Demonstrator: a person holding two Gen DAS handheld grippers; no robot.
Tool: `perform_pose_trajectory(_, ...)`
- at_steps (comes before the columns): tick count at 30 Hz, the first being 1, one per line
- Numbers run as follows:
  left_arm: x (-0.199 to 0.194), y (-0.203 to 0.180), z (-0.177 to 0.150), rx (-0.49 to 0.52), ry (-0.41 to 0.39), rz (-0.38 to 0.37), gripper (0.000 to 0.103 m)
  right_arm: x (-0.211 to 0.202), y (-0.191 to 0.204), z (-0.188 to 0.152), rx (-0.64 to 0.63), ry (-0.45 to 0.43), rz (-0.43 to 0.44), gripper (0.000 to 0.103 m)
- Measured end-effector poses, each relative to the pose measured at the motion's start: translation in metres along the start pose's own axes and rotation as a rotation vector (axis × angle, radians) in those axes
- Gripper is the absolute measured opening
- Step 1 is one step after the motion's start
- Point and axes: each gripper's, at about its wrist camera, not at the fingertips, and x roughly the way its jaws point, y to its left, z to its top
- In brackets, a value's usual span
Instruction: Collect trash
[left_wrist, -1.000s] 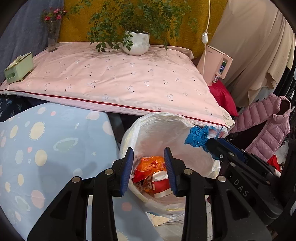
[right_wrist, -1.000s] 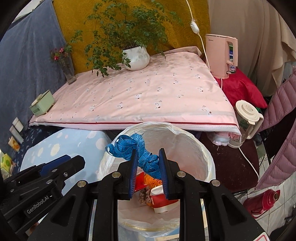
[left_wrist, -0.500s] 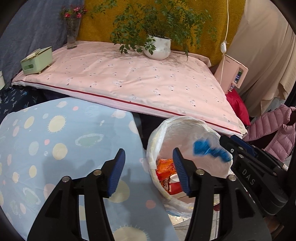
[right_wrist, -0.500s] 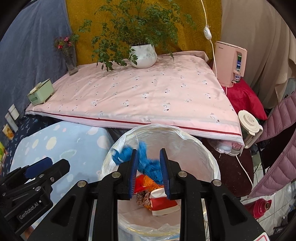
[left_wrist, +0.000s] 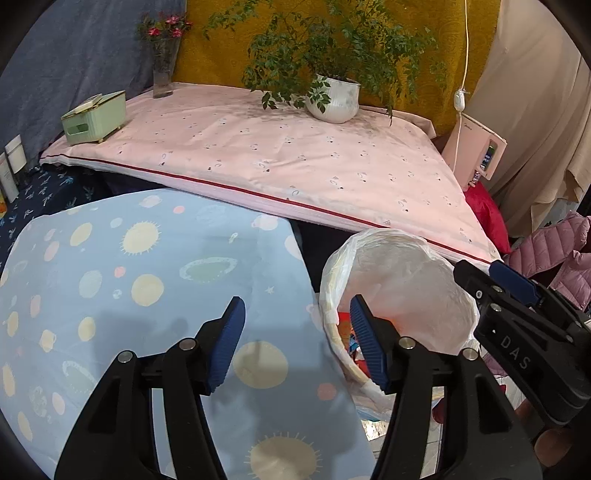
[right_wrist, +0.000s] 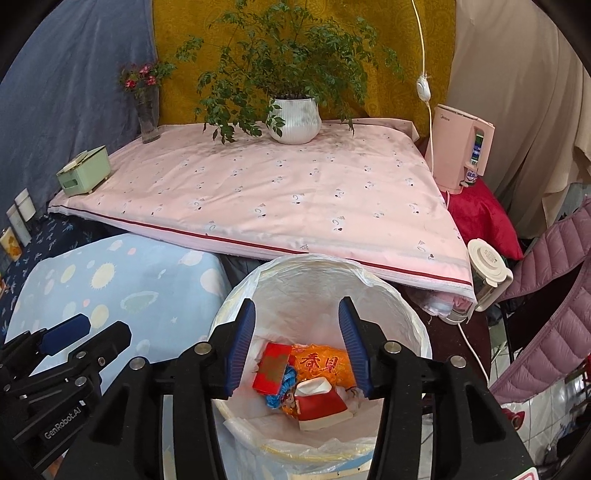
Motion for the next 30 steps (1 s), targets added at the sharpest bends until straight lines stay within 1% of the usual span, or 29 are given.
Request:
perform_pose_trajectory(5,-0.01,0.006,-0.008,-0.004,-0.008,0.028,0.063,-0.013,0.005,-0.007,-0.019,-0.01,-0.02,0.055)
perform_pose_trajectory(7,-0.016,0.007,-0.012,0.003,-0.015,0.043,0.066,-0.019,0.005,-0.012,-0.013,-0.016,-0.026,0.061)
perform_pose_trajectory(9,-0.022,0.009,-0.016,0.008,-0.024,0.06,0.07,-0.023,0.004,-0.017,-0.002,-0.017,-0.034,0.063)
perform_pose_trajectory(11,-0.028,0.01,-0.021,0.007,-0.03,0.071,0.072,-0.027,0.004,-0.022,0.001,-0.013,-0.041,0.064)
perform_pose_trajectory(15,-0.037,0.014,-0.032,0.006,-0.032,0.08,0.077,-0.034,0.005,-0.034,-0.003,-0.004,-0.055,0.07)
perform_pose_trajectory(19,-0.041,0.017,-0.042,0.015,-0.031,0.103,0.08,-0.042,0.007,-0.045,0.001,-0.005,-0.063,0.081)
perform_pose_trajectory(21,-0.044,0.018,-0.047,0.018,-0.032,0.114,0.081,-0.045,0.008,-0.051,-0.004,-0.007,-0.072,0.084)
perform_pose_trajectory(22,-0.045,0.019,-0.049,0.017,-0.031,0.115,0.082,-0.046,0.008,-0.053,-0.002,-0.007,-0.073,0.084)
perform_pose_trajectory(24,-0.047,0.021,-0.054,0.013,-0.029,0.119,0.086,-0.048,0.007,-0.058,0.006,-0.004,-0.065,0.086)
perform_pose_trajectory(25,-0.048,0.022,-0.056,0.01,-0.03,0.122,0.087,-0.049,0.006,-0.061,0.009,-0.001,-0.06,0.09)
perform_pose_trajectory(30,-0.05,0.024,-0.066,-0.002,-0.019,0.127,0.088,-0.055,0.005,-0.073,-0.004,0.008,-0.066,0.09)
